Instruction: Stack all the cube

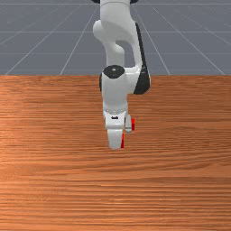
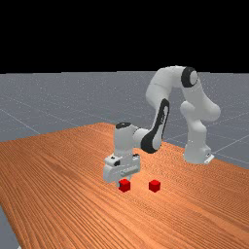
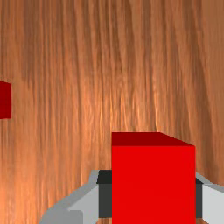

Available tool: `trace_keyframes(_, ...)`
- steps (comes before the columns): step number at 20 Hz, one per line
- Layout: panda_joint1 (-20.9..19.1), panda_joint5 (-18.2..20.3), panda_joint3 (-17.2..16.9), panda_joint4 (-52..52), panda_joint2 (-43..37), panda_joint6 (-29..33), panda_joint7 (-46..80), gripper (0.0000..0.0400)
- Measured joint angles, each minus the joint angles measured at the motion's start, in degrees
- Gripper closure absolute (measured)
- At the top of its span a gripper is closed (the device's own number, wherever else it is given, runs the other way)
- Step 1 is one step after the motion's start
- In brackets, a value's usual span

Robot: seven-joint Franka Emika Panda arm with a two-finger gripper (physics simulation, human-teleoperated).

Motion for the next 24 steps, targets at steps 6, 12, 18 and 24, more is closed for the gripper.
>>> trace_keyframes(6, 2.67, -1.02, -0.93, 1.33, 0.77, -0.64, 3.52, 0.0211)
trace_keyframes(12, 3.19, -1.79, -1.51, 2.15, 1.45, -0.98, 3.93, 0.0211)
trace_keyframes(18, 3.1, -1.59, -1.24, -9.64, -4.71, 4.52, 3.7, 0.0211)
trace_keyframes(24, 2.77, -0.99, -0.68, -20.78, -10.7, 8.66, 3.27, 0.0211)
